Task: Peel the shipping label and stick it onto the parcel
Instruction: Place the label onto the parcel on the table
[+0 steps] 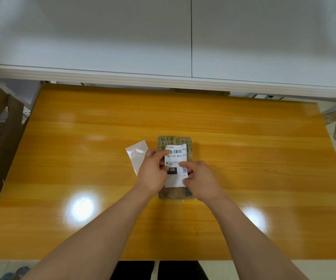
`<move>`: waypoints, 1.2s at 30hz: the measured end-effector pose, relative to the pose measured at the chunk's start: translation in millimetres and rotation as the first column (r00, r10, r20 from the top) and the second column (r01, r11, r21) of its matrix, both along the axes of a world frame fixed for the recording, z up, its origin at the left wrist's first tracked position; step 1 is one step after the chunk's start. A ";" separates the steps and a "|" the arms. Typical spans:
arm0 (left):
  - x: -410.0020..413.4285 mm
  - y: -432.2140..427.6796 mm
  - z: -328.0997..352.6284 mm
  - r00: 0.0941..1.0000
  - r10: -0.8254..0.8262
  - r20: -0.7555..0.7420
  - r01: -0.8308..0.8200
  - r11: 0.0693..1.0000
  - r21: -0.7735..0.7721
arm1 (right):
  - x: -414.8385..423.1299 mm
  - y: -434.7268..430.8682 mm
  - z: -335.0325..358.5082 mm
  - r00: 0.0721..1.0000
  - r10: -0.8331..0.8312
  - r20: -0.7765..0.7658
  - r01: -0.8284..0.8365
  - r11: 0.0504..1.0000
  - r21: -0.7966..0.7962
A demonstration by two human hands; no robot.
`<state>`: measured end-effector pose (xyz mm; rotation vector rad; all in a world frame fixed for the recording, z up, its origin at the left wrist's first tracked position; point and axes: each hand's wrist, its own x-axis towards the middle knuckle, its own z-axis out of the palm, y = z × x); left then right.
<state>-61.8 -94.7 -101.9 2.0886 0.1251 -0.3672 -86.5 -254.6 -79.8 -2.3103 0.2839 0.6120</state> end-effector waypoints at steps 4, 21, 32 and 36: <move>-0.3 0.2 -0.9 1.000 -0.018 -0.002 0.018 1.000 0.020 | -0.8 1.0 -1.5 1.000 0.005 0.002 -0.005 1.000 -0.025; 6.1 2.8 -3.1 0.997 -0.078 -0.013 0.079 0.986 0.146 | -3.8 1.1 -6.4 1.000 -0.005 0.022 0.006 0.999 -0.052; 10.1 2.7 1.1 0.990 -0.123 -0.069 0.133 0.978 0.161 | -5.6 2.5 -8.3 1.000 -0.027 0.002 0.027 0.999 -0.020; 9.9 2.6 1.8 0.987 -0.139 -0.083 0.152 0.972 0.180 | -7.3 3.7 -7.5 0.999 -0.032 0.011 0.033 0.999 -0.025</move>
